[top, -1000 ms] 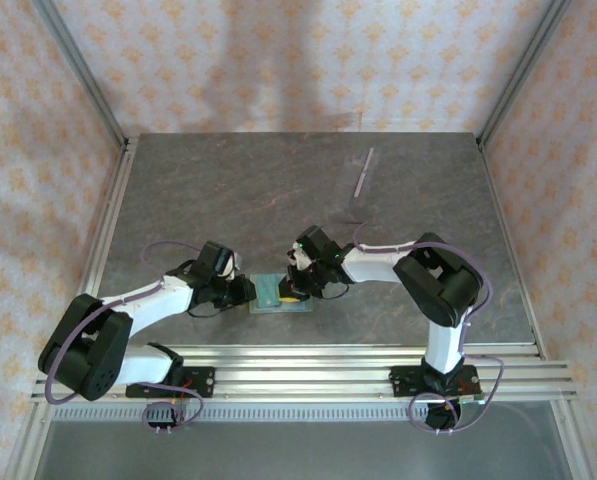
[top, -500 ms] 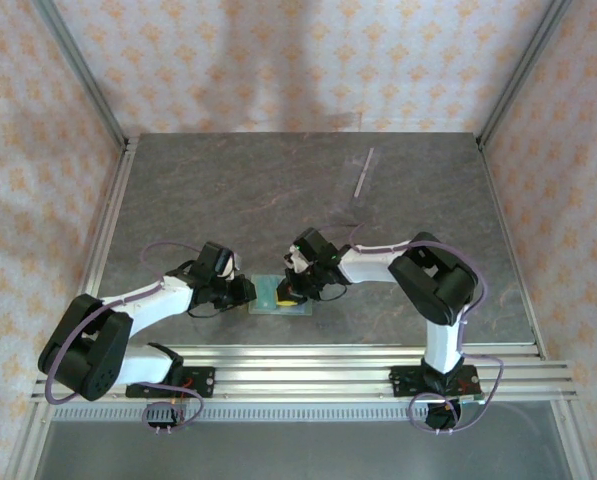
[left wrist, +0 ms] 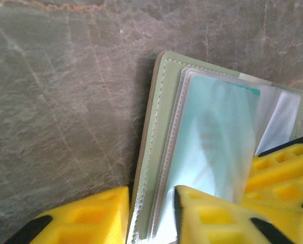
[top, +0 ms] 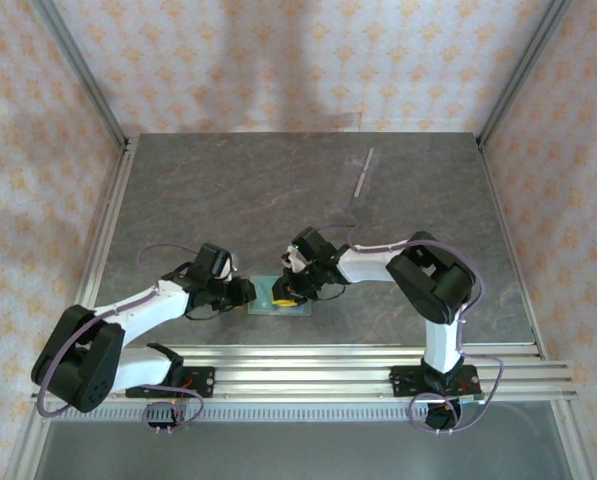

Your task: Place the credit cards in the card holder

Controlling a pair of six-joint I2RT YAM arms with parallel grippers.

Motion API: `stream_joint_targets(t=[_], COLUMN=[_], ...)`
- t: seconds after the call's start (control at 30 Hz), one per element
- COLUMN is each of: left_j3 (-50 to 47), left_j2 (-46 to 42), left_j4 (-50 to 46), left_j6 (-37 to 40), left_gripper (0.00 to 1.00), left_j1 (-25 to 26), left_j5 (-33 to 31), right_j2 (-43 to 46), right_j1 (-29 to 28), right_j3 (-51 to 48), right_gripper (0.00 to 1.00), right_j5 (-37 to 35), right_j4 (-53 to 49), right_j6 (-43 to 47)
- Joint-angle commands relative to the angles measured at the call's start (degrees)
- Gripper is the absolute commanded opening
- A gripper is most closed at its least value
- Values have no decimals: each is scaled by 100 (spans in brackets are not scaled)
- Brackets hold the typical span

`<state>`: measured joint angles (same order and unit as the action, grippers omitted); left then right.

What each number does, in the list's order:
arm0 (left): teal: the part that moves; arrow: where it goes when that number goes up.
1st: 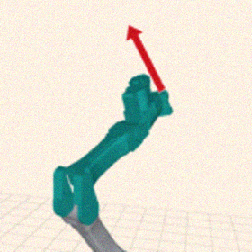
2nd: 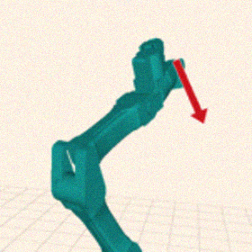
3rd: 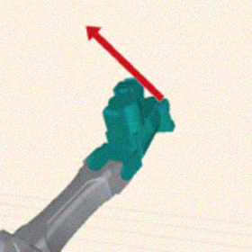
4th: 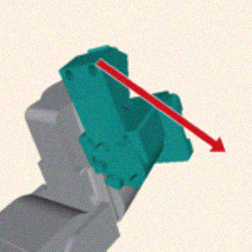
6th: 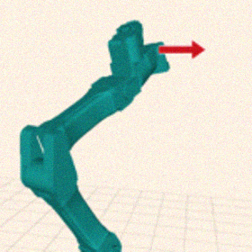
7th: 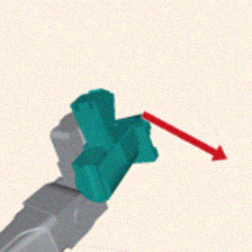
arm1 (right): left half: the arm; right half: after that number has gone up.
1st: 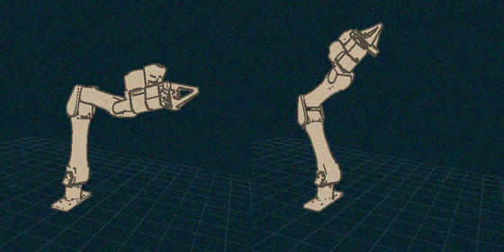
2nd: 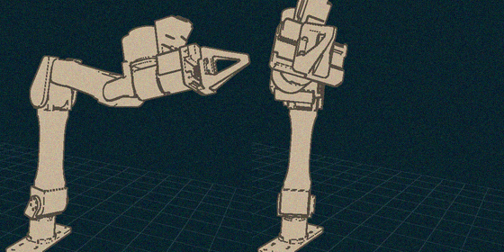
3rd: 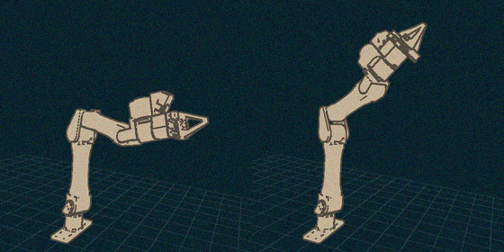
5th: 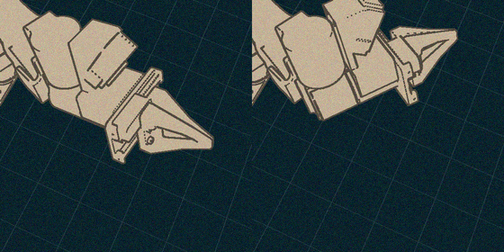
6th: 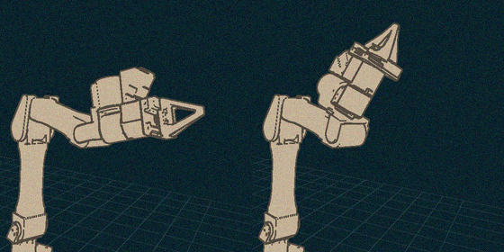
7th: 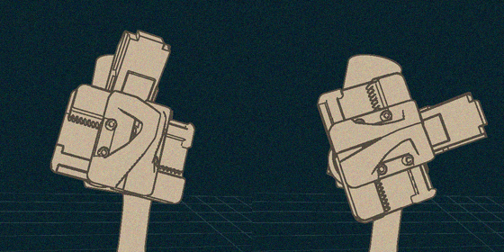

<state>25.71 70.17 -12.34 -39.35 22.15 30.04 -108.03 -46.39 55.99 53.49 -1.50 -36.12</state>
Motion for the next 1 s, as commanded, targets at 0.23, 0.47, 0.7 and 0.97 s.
stream_joint_targets(t=[0.23, 0.47, 0.7, 0.97], left_j3=[108, 201, 304, 285], left_j2=[-308, 58, 331, 608], left_j4=[-516, -328, -185, 90], left_j6=[107, 149, 186, 114], left_gripper=[47, 56, 58, 54], left_j1=[8, 0, -5, 4], left_j5=[-416, -267, -148, 23], right_j2=[1216, 1493, 1102, 1047], right_j1=[401, 203, -59, -58], right_j3=[-30, 262, 243, -56], right_gripper=[43, 54, 63, 34], right_j5=[-803, -3093, -3415, -2843], right_j4=[-1552, -2958, -2721, -1999], right_j6=[972, 1365, 1002, 1168])
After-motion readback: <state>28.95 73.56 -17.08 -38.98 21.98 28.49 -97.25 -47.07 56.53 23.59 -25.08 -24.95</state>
